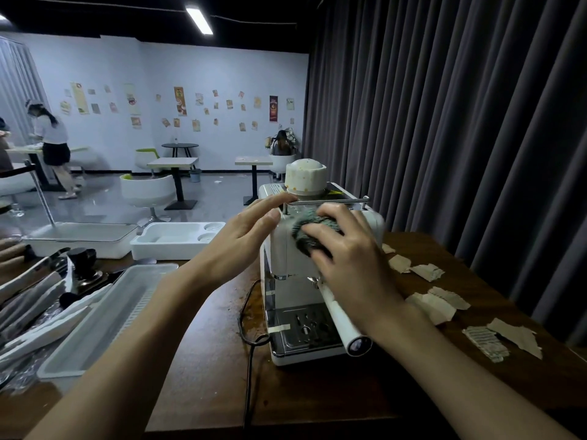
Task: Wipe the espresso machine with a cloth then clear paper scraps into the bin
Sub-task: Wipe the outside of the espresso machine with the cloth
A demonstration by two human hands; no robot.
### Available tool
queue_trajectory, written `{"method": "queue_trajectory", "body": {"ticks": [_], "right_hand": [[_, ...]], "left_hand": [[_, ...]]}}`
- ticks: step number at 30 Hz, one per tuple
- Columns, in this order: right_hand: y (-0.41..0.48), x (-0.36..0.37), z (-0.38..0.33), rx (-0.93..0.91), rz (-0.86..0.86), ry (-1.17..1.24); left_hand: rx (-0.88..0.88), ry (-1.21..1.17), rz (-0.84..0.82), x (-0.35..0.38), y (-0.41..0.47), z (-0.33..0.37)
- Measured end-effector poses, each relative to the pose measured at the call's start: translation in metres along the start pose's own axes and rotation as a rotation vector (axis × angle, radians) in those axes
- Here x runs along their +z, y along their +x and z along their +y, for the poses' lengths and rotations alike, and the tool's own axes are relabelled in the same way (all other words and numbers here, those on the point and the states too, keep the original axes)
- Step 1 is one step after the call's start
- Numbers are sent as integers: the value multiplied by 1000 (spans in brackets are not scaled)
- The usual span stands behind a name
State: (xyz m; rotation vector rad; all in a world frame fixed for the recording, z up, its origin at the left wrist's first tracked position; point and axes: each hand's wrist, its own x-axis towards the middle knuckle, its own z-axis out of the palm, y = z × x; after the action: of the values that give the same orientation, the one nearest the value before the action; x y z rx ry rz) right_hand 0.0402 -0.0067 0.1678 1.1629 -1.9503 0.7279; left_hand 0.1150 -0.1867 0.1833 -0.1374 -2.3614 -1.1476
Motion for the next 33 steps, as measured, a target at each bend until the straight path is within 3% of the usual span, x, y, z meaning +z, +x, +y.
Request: {"method": "queue_trajectory", "body": {"ticks": [4,7,13,18,25,33], "right_hand": [[-16,-16,42,187,109,31],[-23,-16,45,217,164,36],[-20,9,-5,123,62,224],[-14,5,-1,143,-18,268],[-26,-7,21,346,8,202],[-12,10,-21,122,-206,158]], "left_hand": [[6,17,-23,4,-1,4],[1,12,-13,7,-1,4],[14,0,23,6,-2,-2],[16,8,17,7,0,0],[46,31,9,6,2,-6],[68,29,49,9,2,-6]]}}
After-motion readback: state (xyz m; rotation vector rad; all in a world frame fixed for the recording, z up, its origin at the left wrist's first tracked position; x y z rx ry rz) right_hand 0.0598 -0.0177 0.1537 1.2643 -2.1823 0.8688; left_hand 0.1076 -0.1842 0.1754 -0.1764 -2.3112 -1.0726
